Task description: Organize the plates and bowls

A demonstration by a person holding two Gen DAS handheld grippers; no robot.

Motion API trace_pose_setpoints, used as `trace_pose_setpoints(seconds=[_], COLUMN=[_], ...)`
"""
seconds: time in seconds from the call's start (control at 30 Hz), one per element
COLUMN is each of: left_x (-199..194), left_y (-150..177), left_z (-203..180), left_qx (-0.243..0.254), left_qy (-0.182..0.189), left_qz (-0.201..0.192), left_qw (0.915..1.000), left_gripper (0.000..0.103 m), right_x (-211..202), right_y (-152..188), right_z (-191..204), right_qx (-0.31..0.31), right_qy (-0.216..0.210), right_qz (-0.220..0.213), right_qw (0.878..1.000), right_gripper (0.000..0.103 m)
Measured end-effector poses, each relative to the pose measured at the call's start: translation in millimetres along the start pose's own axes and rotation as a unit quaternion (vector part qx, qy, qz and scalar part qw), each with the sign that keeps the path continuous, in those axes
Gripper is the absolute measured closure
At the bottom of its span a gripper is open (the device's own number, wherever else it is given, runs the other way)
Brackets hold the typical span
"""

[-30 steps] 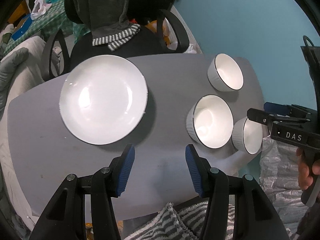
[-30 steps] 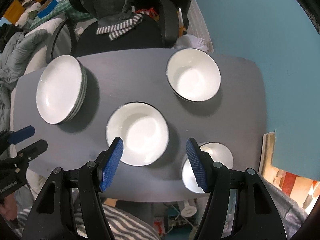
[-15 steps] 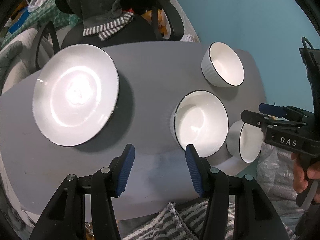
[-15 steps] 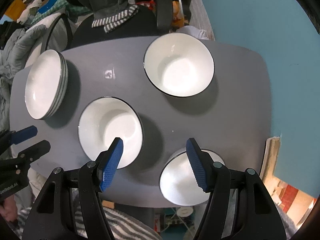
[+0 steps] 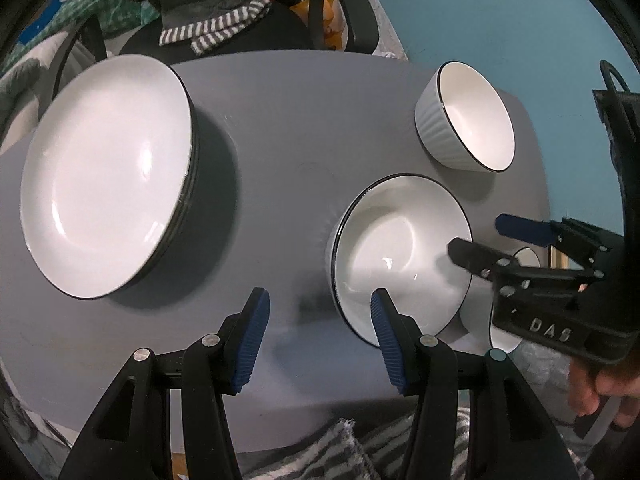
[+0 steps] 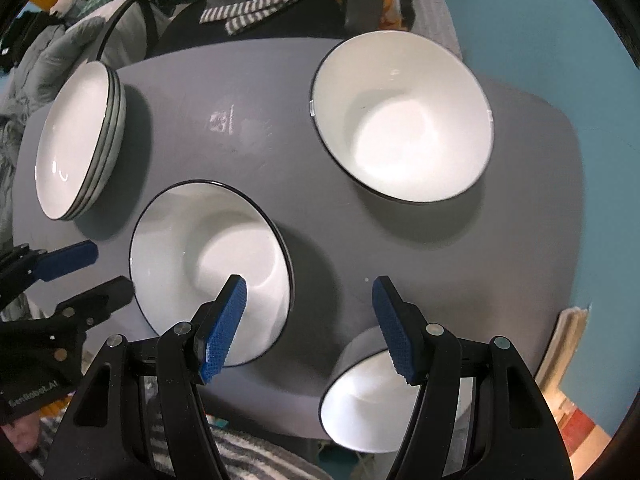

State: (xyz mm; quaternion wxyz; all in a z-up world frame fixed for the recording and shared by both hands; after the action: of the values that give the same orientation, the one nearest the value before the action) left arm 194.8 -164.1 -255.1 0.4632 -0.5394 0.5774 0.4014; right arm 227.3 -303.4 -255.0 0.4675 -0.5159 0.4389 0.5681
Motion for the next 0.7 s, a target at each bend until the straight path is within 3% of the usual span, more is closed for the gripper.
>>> trace_pose_setpoints(seconds=[0.5, 0.7], left_x=[23.0, 23.6], left_y=[4.8, 9.3], left_z=[3.0, 4.7], left_qx=[-0.021, -0.02], left_qy=[0.001, 0.006], left_qz=[0.006, 0.003], left_qw=[0.9998, 0.9998], left_gripper=[0.049, 0.049], right_x=[19.5, 26.8], right_y=[-21.0, -11.2], right_z=[5.8, 2.6], right_qx=[-0.018, -0.018], right_qy=[-0.012, -0.013], right_qz=[-0.003, 0.0], right_qw=[1.0, 1.0], right_gripper=[0.038, 0.039])
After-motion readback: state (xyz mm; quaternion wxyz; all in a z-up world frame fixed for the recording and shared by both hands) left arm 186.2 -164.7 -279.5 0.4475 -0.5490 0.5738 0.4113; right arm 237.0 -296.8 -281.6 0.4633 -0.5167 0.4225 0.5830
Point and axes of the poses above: each gripper's, at about its wrist camera, not at the fingertips, and x roughly the way its jaws point, z to its left, y to its underside, the point moved 3 cm from there along x, roughly the way its jaws point, and after that the axes turned 7 degrees about x, right-handed, at the moved point
